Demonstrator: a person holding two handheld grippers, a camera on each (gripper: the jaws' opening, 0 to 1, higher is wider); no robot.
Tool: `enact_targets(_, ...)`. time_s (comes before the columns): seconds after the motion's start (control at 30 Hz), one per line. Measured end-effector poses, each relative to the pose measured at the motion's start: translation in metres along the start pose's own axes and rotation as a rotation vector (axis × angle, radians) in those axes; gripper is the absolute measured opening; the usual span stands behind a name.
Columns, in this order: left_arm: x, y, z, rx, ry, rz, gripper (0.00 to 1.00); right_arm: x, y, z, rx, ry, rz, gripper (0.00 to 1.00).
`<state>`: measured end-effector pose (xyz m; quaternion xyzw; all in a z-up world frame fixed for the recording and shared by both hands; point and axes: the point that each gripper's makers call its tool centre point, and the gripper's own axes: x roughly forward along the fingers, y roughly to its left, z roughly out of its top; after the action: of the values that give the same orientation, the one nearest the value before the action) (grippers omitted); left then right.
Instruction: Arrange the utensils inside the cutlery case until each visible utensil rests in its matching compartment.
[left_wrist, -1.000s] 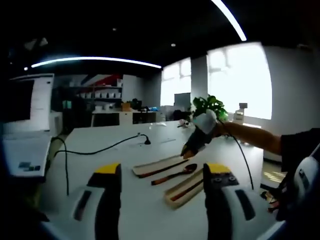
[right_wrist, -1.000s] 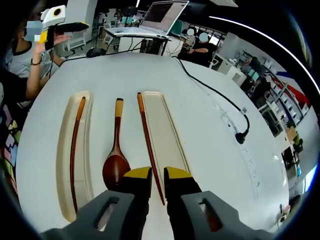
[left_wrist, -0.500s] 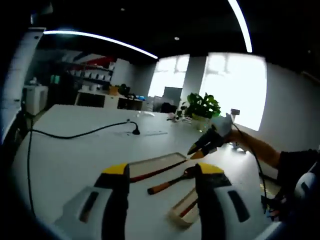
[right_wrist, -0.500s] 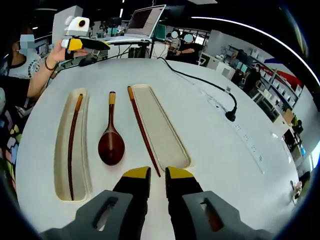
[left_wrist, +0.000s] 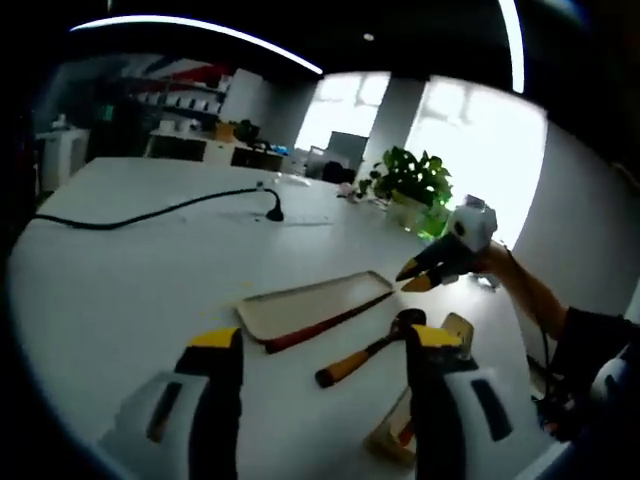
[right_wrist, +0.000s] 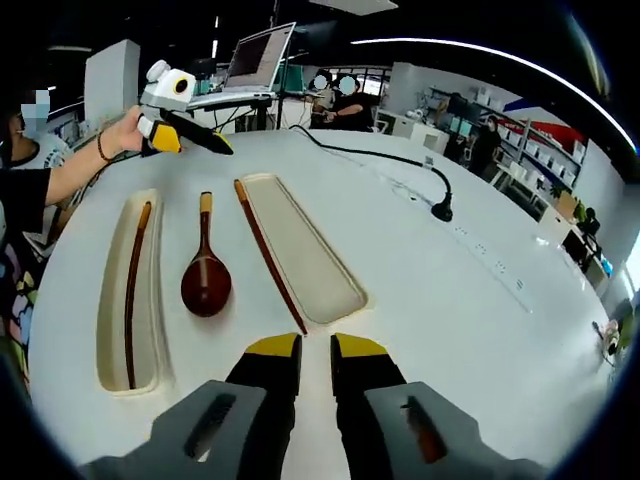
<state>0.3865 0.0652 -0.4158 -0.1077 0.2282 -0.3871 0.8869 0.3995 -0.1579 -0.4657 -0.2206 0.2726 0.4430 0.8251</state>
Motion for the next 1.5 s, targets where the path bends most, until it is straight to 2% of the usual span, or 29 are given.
enact_targets(0.33, 0.016, 0.009, -0.015, -0.049, 0.086, -0.009, 0.78, 0.001, -0.003, -0.005, 0.063, -0.024, -0.003, 0.11)
enact_targets(0.4, 0.018, 0.006, -0.017, -0.076, 0.081, -0.022, 0.79, 0.001, -0.003, -0.004, 0.071, -0.029, 0.002, 0.11)
enact_targets(0.6, 0.020, 0.005, -0.015, -0.078, 0.091, -0.032, 0.81, 0.004, 0.001, -0.002, 0.098, -0.047, 0.025, 0.11)
enact_targets(0.67, 0.021, -0.001, -0.015, -0.103, 0.089, -0.061, 0.82, 0.005, 0.003, -0.001, 0.109, -0.055, 0.034, 0.11)
enact_targets(0.9, 0.023, -0.005, -0.022, -0.117, 0.108, -0.073, 0.81, 0.007, 0.003, 0.001, 0.111, -0.066, 0.039, 0.11)
enact_targets(1.2, 0.020, -0.013, -0.023, -0.153, 0.092, -0.108, 0.78, 0.009, 0.000, 0.003, 0.153, -0.106, 0.023, 0.12)
enact_targets(1.33, 0.021, -0.010, -0.020, -0.165, 0.086, -0.116, 0.76, 0.009, -0.001, 0.004, 0.160, -0.121, 0.015, 0.12)
enact_targets(1.47, 0.021, -0.018, -0.023, -0.170, 0.092, -0.139, 0.76, 0.009, -0.001, 0.003, 0.172, -0.127, 0.001, 0.10)
enact_targets(1.5, 0.021, -0.017, -0.022, -0.172, 0.092, -0.143, 0.76, 0.009, -0.001, 0.004, 0.196, -0.134, 0.000, 0.10)
